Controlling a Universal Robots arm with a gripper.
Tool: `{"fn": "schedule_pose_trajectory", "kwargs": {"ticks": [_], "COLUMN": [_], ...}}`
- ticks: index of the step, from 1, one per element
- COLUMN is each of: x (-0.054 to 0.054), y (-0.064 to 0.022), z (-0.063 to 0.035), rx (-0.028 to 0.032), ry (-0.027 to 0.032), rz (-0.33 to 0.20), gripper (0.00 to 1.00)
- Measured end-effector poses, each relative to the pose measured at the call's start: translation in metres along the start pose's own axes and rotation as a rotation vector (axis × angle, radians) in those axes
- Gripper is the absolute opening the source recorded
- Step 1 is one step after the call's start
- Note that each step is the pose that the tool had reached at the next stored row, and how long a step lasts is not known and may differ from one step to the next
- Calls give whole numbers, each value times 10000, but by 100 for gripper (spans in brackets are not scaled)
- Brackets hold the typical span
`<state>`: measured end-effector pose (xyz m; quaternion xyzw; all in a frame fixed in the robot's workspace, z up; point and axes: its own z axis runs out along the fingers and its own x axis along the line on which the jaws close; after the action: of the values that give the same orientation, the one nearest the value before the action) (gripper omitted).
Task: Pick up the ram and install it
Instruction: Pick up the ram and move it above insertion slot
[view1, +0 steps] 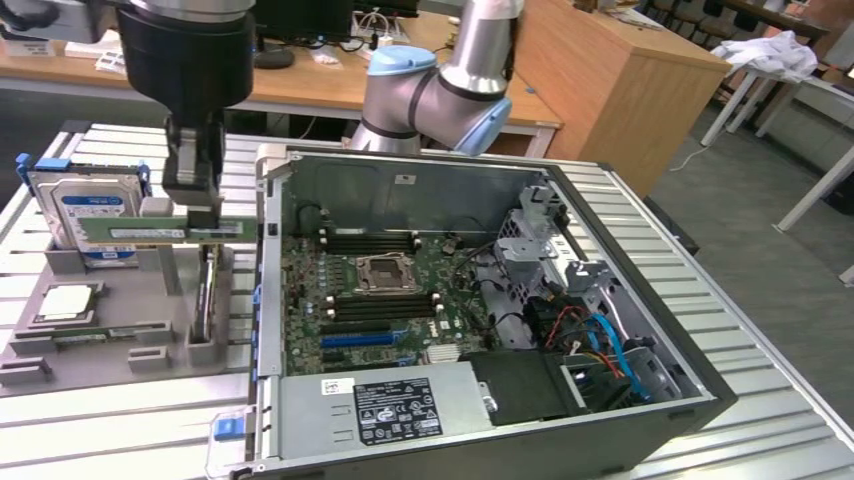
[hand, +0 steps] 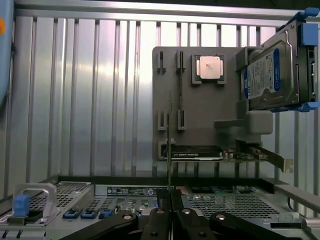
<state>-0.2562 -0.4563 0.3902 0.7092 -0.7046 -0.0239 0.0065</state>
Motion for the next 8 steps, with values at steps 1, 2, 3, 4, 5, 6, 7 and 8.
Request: {"fn": "schedule_pose_trajectory", "kwargs": {"ticks": [1, 2, 3, 4, 5, 6, 7, 8], "x": [0, 1, 1, 1, 1, 1, 1, 1], "y": [-18, -38, -58, -82, -104, -126, -148, -169], "z": [-1, -1, -3, -4, -4, -5, -7, -7], "rx": [0, 0, -1, -1, -1, -1, -2, -2], "ry": [0, 0, 1, 1, 0, 1, 1, 1], "rz": [0, -1, -1, 0, -1, -2, -2, -2], "gripper": [12, 12, 12, 12, 12, 12, 12, 12]}}
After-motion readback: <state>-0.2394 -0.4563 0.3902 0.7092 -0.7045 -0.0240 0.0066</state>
